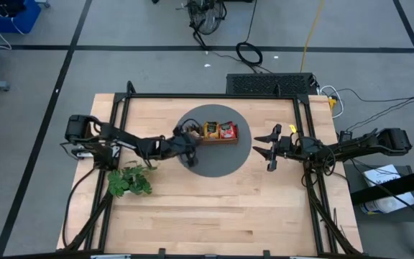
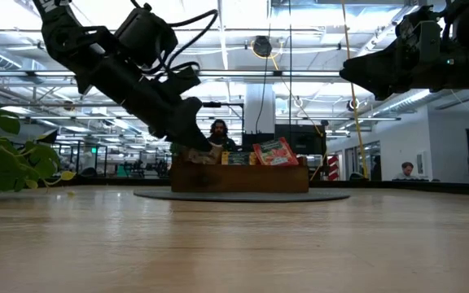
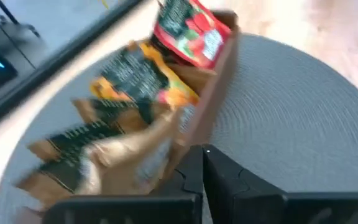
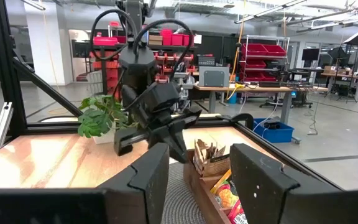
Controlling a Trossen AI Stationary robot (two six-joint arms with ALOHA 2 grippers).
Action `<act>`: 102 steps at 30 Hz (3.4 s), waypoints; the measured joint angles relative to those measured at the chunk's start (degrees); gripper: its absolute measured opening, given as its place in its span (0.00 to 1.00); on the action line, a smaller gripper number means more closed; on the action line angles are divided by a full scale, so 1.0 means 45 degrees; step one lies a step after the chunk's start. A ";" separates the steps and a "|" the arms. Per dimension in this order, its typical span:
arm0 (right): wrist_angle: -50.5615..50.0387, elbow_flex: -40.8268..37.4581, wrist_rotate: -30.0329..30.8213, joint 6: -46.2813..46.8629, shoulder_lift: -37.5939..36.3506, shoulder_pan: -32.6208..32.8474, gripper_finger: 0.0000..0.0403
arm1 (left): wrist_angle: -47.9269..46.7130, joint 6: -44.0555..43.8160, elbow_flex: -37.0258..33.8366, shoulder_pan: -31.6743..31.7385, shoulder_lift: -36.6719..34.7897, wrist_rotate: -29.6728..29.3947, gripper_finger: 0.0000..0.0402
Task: Pick & Place Tea
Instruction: Put the brown tea bag into the left section of the wooden organizer, then return to Home Position
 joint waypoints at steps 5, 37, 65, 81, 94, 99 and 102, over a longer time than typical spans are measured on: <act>-0.0007 0.0002 0.0001 0.0002 0.0000 0.0002 0.39 | 0.0077 0.0237 0.0005 0.0290 -0.0003 -0.0338 0.02; -0.0007 -0.0003 0.0001 0.0002 0.0000 0.0002 0.39 | -0.4416 0.2677 0.0015 -0.1085 -0.7705 0.0506 0.09; -0.0007 -0.0001 -0.0004 0.0000 0.0000 0.0000 0.39 | -0.3248 0.1169 -0.8053 0.0809 -1.8042 0.2672 0.09; -0.0002 -0.0001 -0.0004 0.0001 0.0000 0.0001 0.39 | -0.3149 0.0953 -0.8053 0.0809 -1.8037 0.2659 0.09; -0.0002 -0.0002 -0.0001 0.0001 0.0000 -0.0002 0.39 | -0.3144 0.0922 -0.8053 0.0809 -1.8037 0.2654 0.09; -0.0002 -0.0003 -0.0004 0.0002 0.0000 0.0002 0.39 | -0.3144 0.0926 -0.8053 0.0809 -1.8037 0.2654 0.09; -0.0005 -0.0001 -0.0004 0.0002 0.0000 -0.0001 0.39 | -0.3144 0.0926 -0.8053 0.0809 -1.8037 0.2650 0.09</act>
